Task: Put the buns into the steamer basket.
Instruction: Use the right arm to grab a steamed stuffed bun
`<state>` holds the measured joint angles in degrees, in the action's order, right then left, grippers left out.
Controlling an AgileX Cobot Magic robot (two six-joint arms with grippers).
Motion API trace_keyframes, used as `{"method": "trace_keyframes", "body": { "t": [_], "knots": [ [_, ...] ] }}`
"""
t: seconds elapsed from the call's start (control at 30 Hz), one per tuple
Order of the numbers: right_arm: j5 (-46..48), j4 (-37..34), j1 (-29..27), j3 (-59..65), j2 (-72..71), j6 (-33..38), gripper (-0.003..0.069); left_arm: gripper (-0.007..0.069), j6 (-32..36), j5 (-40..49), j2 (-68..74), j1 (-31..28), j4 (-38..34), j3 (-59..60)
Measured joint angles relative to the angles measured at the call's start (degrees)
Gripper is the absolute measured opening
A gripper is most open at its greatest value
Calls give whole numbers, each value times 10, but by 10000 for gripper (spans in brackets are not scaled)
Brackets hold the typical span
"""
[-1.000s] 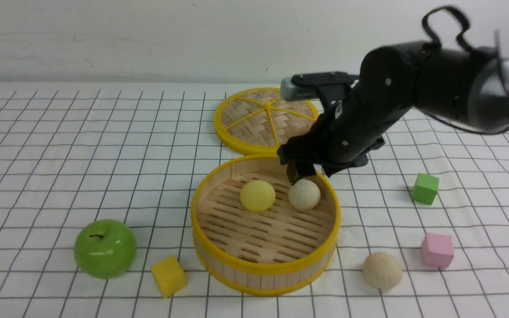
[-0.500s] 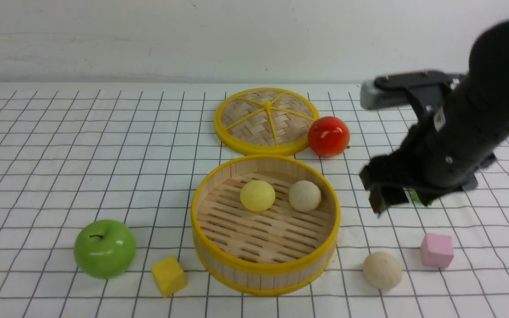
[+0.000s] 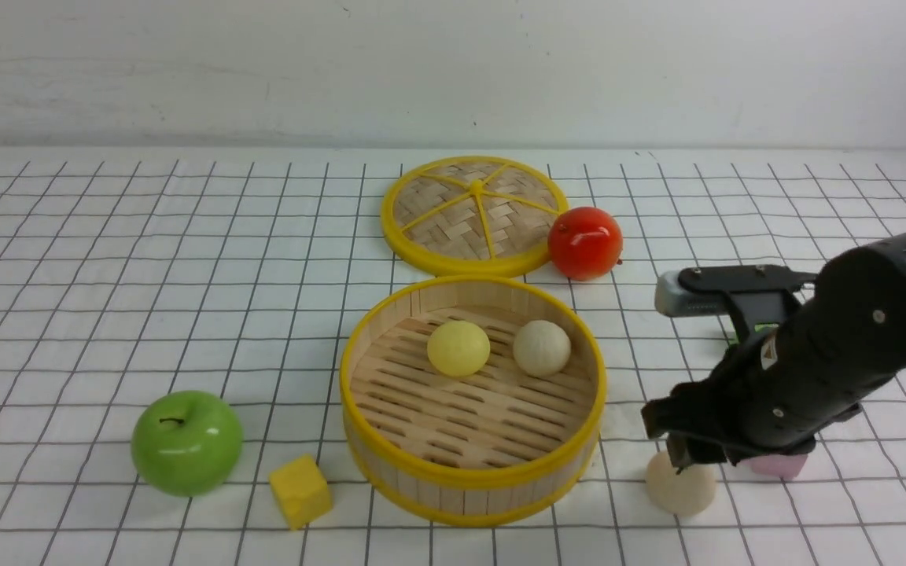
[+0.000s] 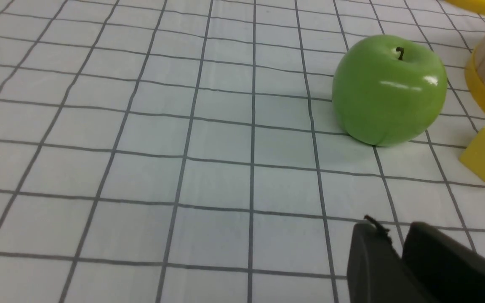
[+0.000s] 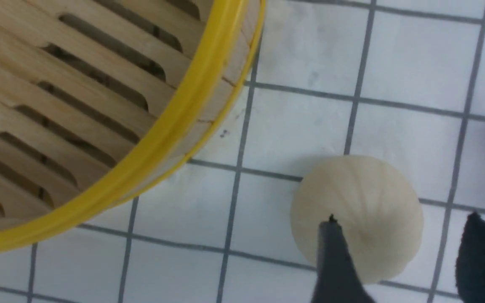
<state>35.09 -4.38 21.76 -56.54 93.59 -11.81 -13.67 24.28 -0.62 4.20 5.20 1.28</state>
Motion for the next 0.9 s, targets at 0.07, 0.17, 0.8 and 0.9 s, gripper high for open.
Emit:
{"method": "trace_keyframes", "body": {
  "t": [0.07,0.17,0.8,0.9],
  "knots": [
    [0,0,0,0,8,-1,314,110,0,0,0,0,0,0],
    [-1,-2,0,0,20,-1,244,112,0,0,0,0,0,0],
    [19,-16,0,-21,26,9,-10,127,0,0,0,0,0,0],
    [36,-21,0,-49,-1,24,-10,130,0,0,0,0,0,0]
  ]
}}
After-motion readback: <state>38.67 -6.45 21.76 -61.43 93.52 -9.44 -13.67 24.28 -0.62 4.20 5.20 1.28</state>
